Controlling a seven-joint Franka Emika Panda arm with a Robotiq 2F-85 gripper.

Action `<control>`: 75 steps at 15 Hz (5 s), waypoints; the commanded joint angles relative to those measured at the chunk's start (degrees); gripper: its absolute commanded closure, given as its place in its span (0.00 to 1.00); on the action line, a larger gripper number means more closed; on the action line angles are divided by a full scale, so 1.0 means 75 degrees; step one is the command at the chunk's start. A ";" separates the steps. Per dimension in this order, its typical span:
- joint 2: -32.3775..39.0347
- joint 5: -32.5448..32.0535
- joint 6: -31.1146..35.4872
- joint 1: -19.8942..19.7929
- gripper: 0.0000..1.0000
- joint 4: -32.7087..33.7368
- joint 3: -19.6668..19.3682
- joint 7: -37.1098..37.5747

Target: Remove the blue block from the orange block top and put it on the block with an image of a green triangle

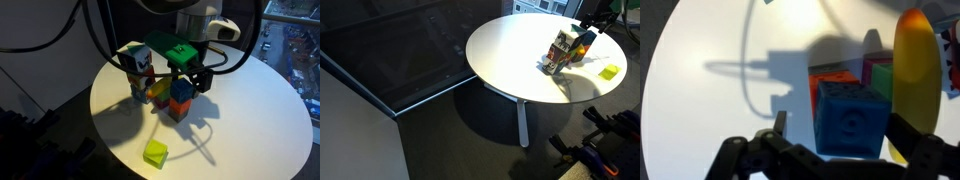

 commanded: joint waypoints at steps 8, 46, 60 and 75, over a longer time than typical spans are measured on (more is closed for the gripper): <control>0.0243 0.0064 -0.0223 -0.0127 0.63 0.0334 0.0104 -0.0038; -0.3256 -0.1585 0.0507 0.0308 0.71 -0.3861 -0.0286 -0.1235; -0.3714 -0.1426 0.0980 0.1091 0.71 -0.4546 -0.0059 -0.1095; -0.4824 -0.1382 -0.0740 0.1403 0.71 -0.3554 0.0044 -0.0559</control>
